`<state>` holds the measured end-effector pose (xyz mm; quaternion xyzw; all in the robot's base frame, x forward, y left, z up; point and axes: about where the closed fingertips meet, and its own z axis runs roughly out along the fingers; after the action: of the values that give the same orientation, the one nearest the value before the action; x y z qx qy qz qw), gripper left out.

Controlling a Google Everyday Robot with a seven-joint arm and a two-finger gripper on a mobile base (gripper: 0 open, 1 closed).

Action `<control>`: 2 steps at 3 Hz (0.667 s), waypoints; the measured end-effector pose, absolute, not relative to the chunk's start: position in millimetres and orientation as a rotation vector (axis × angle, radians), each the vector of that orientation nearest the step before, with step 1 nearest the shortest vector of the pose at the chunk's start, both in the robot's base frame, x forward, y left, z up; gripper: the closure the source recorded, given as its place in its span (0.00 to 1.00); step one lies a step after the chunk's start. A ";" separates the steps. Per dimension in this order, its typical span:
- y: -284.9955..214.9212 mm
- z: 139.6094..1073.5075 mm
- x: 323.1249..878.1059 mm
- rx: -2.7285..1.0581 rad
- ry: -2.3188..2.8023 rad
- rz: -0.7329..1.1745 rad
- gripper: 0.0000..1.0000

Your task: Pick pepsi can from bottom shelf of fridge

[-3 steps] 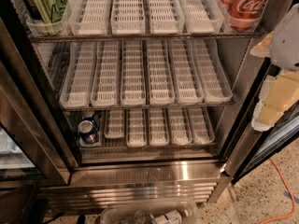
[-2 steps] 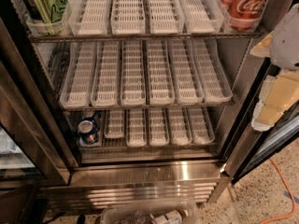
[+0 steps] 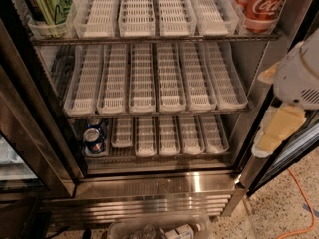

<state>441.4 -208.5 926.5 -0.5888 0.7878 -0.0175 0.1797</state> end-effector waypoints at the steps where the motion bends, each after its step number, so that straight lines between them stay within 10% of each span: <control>1: -194.1 862.6 442.5 -1.611 2.219 0.056 0.00; 2: -177.9 828.4 443.0 -1.584 2.177 0.152 0.00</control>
Offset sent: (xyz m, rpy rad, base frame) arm 0.0034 0.0495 -0.1414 0.2759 0.0293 0.0230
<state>443.0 -177.9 828.4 -0.5729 0.7874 0.0549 0.2209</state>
